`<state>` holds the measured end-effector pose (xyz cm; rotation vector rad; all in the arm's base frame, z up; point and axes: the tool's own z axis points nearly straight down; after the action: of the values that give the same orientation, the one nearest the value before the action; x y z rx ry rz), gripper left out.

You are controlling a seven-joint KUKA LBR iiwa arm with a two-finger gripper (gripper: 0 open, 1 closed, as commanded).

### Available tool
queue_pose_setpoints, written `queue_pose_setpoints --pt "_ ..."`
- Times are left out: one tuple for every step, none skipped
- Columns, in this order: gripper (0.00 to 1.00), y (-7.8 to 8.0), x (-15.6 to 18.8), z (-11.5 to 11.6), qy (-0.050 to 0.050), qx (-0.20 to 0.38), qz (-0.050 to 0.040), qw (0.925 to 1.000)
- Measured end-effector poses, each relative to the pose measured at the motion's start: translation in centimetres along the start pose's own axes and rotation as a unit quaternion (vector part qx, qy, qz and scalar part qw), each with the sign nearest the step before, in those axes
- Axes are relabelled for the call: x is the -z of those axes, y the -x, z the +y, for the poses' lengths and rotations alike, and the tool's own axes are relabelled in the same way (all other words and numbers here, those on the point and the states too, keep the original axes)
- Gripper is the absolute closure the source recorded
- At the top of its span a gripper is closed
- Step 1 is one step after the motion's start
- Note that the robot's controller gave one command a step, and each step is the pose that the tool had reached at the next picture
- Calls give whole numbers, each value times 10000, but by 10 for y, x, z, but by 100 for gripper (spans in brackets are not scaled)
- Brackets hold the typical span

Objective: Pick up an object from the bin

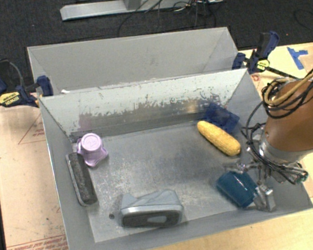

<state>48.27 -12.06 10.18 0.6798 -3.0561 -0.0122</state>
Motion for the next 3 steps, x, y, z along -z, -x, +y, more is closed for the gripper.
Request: queue_pose_setpoints --pt "0 27 -13 -24 -55 3333 -135 9427" --pt "100 24 3 -23 -258 3507 -239 9358" --pt "100 24 3 -23 -259 3505 -239 9359"
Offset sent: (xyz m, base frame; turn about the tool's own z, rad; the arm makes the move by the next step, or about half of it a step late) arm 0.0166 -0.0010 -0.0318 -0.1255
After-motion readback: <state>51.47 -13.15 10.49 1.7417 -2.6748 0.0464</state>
